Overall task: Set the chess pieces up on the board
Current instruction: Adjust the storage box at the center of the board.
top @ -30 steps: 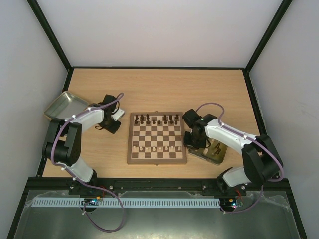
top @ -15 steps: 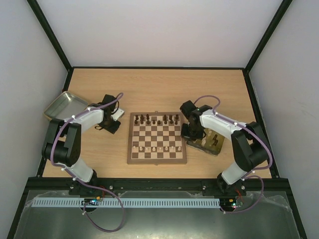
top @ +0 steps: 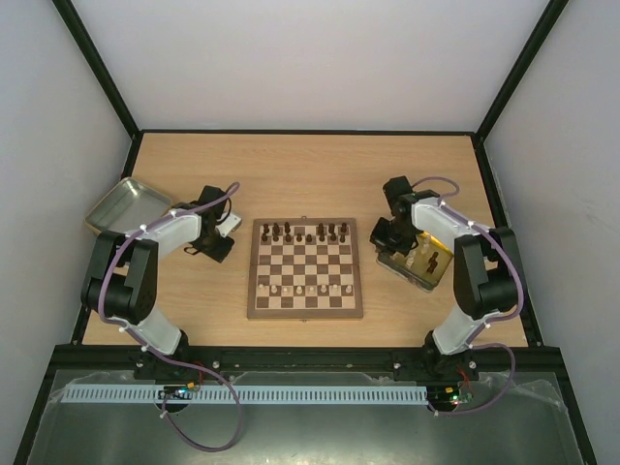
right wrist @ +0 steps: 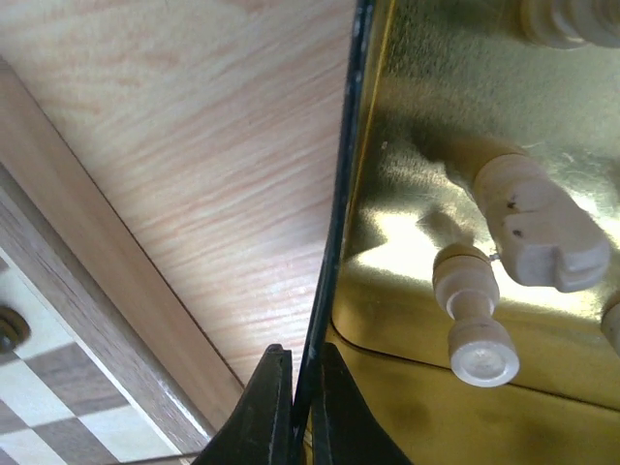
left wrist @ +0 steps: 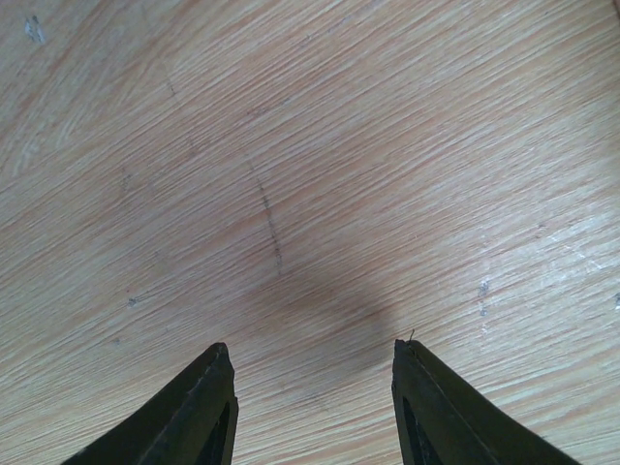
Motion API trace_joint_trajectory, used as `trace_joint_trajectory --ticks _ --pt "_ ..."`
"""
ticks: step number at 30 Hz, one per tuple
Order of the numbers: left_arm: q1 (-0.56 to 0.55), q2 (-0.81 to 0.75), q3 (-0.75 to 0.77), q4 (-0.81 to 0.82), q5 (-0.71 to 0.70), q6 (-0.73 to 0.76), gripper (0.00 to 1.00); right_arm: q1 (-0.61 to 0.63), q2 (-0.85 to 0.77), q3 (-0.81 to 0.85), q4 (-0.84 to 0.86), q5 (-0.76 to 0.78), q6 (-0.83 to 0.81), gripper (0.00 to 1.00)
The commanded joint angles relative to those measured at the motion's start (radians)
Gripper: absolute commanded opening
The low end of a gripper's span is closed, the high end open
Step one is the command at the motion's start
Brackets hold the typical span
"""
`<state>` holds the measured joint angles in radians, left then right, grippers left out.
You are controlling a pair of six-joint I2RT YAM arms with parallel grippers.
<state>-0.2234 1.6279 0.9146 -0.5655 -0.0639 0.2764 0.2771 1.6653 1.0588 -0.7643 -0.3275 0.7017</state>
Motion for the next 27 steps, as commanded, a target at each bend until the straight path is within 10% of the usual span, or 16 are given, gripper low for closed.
trace_joint_trajectory --ticks 1,18,21,27 --pt "0.007 -0.009 0.004 -0.008 -0.003 -0.014 0.47 -0.041 0.065 0.011 0.088 -0.039 0.084 0.02" --pt "0.007 0.006 0.009 -0.006 0.006 -0.028 0.47 -0.213 0.204 0.155 0.282 -0.134 0.465 0.02" --pt "0.007 0.002 0.007 -0.005 0.001 -0.026 0.47 -0.219 0.212 0.205 0.302 -0.152 0.501 0.22" --pt "0.007 -0.002 0.000 -0.002 -0.002 -0.026 0.47 -0.220 0.216 0.354 0.210 -0.161 0.449 0.27"
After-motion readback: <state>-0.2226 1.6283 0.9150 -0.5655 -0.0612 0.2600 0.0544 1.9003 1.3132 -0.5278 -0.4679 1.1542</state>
